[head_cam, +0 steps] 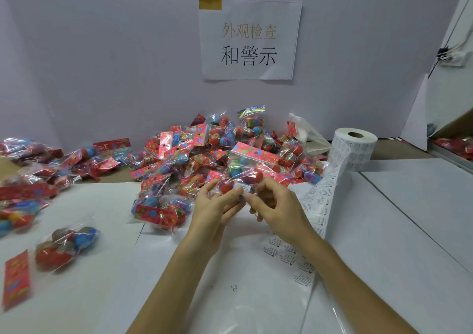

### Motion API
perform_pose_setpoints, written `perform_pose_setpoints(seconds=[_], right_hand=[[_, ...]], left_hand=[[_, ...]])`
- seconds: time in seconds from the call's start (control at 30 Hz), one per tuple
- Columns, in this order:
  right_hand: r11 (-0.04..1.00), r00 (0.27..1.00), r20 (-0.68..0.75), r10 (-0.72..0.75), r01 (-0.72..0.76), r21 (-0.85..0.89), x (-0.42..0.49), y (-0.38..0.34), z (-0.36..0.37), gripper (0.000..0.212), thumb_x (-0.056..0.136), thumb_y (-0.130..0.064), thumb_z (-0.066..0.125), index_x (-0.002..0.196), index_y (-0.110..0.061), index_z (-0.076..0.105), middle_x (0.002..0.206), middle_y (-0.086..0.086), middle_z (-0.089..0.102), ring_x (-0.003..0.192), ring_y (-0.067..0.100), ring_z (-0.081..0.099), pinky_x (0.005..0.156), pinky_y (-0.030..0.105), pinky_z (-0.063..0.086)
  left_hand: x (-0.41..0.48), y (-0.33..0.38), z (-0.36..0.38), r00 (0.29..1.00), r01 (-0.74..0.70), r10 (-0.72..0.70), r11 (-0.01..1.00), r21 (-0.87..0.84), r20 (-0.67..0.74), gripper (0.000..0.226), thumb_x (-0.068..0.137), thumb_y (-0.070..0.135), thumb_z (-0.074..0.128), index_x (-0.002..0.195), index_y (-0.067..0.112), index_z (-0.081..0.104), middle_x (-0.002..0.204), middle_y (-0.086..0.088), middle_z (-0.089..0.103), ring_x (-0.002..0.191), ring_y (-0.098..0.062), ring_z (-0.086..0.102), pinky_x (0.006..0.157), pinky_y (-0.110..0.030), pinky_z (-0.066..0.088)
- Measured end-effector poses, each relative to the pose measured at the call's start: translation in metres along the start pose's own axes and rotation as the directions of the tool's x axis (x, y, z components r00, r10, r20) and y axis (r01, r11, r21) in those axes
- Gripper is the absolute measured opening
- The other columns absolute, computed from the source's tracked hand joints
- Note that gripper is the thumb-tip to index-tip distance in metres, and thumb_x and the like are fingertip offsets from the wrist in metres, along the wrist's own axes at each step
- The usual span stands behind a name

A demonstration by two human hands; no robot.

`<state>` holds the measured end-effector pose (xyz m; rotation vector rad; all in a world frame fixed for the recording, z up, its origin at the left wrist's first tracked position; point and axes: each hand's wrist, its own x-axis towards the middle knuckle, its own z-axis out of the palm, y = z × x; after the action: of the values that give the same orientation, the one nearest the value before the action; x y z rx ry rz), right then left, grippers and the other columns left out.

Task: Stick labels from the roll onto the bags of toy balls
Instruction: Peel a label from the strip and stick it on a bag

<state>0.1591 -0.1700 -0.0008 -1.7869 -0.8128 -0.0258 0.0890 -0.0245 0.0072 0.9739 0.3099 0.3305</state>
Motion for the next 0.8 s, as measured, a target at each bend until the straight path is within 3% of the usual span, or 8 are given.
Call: perform_pose_setpoints(seconds=[0.13, 0.23, 0.3, 0.37, 0.47, 0.6, 0.7, 0.8], right_hand=[[1.0, 1.0, -0.01, 0.028, -0.028, 0.004, 0.0, 0.001, 0.0, 0.021, 0.098, -0.038, 0.065, 0.087, -0.02, 0.062, 0.071, 0.003, 0.07, 0.06, 0.015, 0.065, 0.06, 0.033, 0.057], [0.979, 0.985, -0.022, 0.172, -0.168, 0.118, 0.002, -0.001, -0.002, 0.042, 0.097, -0.058, 0.047, 0.092, -0.021, 0.067, 0.074, 0.005, 0.072, 0.058, 0.014, 0.063, 0.056, 0.022, 0.047], [0.94, 0.958, -0.047, 0.283, -0.267, 0.211, 0.006, -0.002, -0.006, 0.052, 0.095, -0.064, 0.047, 0.099, -0.017, 0.066, 0.079, 0.005, 0.074, 0.06, 0.016, 0.066, 0.059, 0.027, 0.046], [0.897, 0.934, -0.09, 0.345, -0.299, 0.326, 0.008, -0.002, -0.01, 0.048, 0.094, -0.06, 0.053, 0.105, -0.014, 0.065, 0.081, -0.002, 0.074, 0.065, 0.015, 0.068, 0.059, 0.029, 0.049], [0.864, 0.933, -0.145, 0.33, -0.237, 0.445, 0.009, -0.003, -0.017, 0.022, 0.098, -0.036, 0.061, 0.101, -0.016, 0.07, 0.081, -0.003, 0.075, 0.068, 0.012, 0.068, 0.056, 0.022, 0.051], [0.905, 0.959, -0.112, 0.261, -0.203, 0.374, 0.01, -0.001, -0.023, 0.01, 0.094, -0.014, 0.068, 0.102, -0.015, 0.074, 0.083, 0.001, 0.077, 0.067, 0.012, 0.068, 0.058, 0.019, 0.051], [0.92, 0.962, 0.047, 0.267, -0.269, 0.284, 0.008, -0.001, -0.021, 0.01, 0.087, -0.006, 0.075, 0.093, -0.014, 0.073, 0.079, 0.001, 0.076, 0.069, 0.013, 0.07, 0.064, 0.021, 0.054], [0.912, 0.93, 0.146, 0.337, -0.362, 0.196, 0.006, 0.002, -0.014, 0.011, 0.083, -0.008, 0.081, 0.091, -0.012, 0.074, 0.084, 0.004, 0.077, 0.077, 0.018, 0.073, 0.073, 0.029, 0.057]], left_hand=[[0.002, 0.0, 0.0, 1.0, 0.019, -0.019, 0.999, -0.039, -0.017, 0.069, 0.081, 0.003, 0.08, 0.133, 0.019, 0.037, 0.115, -0.021, 0.074, 0.099, -0.029, 0.076, 0.087, -0.036, 0.061], [0.004, 0.0, 0.0, 0.999, -0.005, 0.006, 1.0, 0.026, -0.037, 0.072, 0.082, -0.005, 0.078, 0.142, 0.01, 0.042, 0.118, -0.019, 0.073, 0.101, -0.029, 0.075, 0.089, -0.036, 0.061], [0.005, 0.0, 0.0, 0.997, -0.03, 0.037, 0.994, 0.101, -0.061, 0.077, 0.079, -0.008, 0.079, 0.144, 0.013, 0.045, 0.116, -0.014, 0.07, 0.095, -0.026, 0.077, 0.085, -0.034, 0.061], [0.005, 0.0, 0.0, 0.996, -0.045, 0.058, 0.982, 0.183, -0.07, 0.078, 0.076, -0.007, 0.082, 0.142, 0.015, 0.047, 0.113, -0.011, 0.069, 0.087, -0.022, 0.076, 0.077, -0.031, 0.061], [0.005, -0.002, 0.001, 0.997, -0.053, 0.065, 0.975, 0.218, -0.051, 0.075, 0.075, -0.006, 0.083, 0.139, 0.016, 0.049, 0.096, -0.001, 0.072, 0.081, -0.018, 0.075, 0.071, -0.03, 0.059], [0.006, 0.001, -0.002, 0.995, -0.039, 0.049, 0.993, 0.108, -0.088, 0.064, 0.081, 0.012, 0.083, 0.136, 0.019, 0.051, 0.111, -0.009, 0.072, 0.094, -0.023, 0.074, 0.075, -0.031, 0.061], [0.008, 0.004, -0.005, 0.986, -0.049, 0.052, 0.998, 0.026, -0.16, 0.058, 0.087, 0.018, 0.077, 0.139, 0.014, 0.052, 0.126, -0.014, 0.067, 0.109, -0.025, 0.069, 0.086, -0.037, 0.06], [0.007, 0.005, -0.007, 0.975, -0.1, 0.111, 0.993, 0.065, -0.191, 0.048, 0.09, 0.02, 0.076, 0.133, 0.014, 0.057, 0.126, -0.013, 0.064, 0.103, -0.025, 0.07, 0.066, -0.025, 0.059]])
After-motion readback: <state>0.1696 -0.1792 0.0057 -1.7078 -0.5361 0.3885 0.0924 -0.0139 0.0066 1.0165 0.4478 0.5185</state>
